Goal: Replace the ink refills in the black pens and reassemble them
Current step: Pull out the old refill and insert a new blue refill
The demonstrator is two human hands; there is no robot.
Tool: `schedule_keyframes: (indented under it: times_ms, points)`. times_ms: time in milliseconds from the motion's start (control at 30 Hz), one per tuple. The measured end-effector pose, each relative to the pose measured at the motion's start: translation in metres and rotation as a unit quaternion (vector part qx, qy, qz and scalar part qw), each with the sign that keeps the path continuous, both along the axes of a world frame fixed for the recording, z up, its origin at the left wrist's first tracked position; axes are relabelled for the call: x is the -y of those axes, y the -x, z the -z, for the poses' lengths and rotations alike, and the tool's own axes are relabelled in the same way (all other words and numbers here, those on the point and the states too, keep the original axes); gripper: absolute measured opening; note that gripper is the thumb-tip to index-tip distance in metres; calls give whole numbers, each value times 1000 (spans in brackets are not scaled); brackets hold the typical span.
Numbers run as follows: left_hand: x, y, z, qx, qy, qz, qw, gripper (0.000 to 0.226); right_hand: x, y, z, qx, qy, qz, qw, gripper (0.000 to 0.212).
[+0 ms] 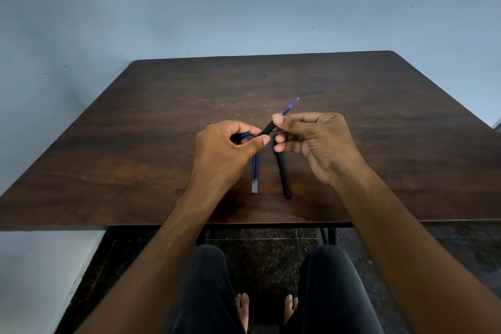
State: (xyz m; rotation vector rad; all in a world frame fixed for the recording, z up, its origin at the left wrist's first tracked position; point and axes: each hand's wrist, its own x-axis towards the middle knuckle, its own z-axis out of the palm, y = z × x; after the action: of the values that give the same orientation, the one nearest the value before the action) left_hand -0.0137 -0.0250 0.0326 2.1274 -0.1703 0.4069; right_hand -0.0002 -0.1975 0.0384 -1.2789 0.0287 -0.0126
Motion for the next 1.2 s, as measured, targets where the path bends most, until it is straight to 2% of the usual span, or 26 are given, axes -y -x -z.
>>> schedule_keyframes:
  times_ms: [200,367,467,567,667,767,933,1067,1133,1200]
  points:
    - [-2,-1,1,-9,-9,-11,1000,14,4,-9,-7,45,-1,60,997,9]
    - [-3,-3,0,-16,1,-25,1000,14,10,-12,-17,103,29,169,980,14]
    - [0,-3,-3,-6,1,-24,1000,14,17,-14,-19,124,37,196,972,15]
    - [5,-4,-4,-5,13,-24,1000,14,28,-12,-24,88,84,194,973,14]
    - [16,-3,-4,-4,22,-16,1000,12,40,-7,-21,19,212,164,963,17]
    - [31,-1,-2,-20,27,-3,999,11,52,-2,-11,-31,333,142,932,25]
    - [50,-3,4,-53,0,3,999,15,71,1,-10,-118,477,89,866,29]
    - [59,-2,3,-62,-14,8,998,14,81,4,2,-86,472,120,869,29]
    - [62,-1,3,-61,-25,10,998,14,84,-2,5,-123,514,114,841,38]
    - [63,0,2,-65,-35,12,997,13,85,-6,7,-136,526,121,831,40]
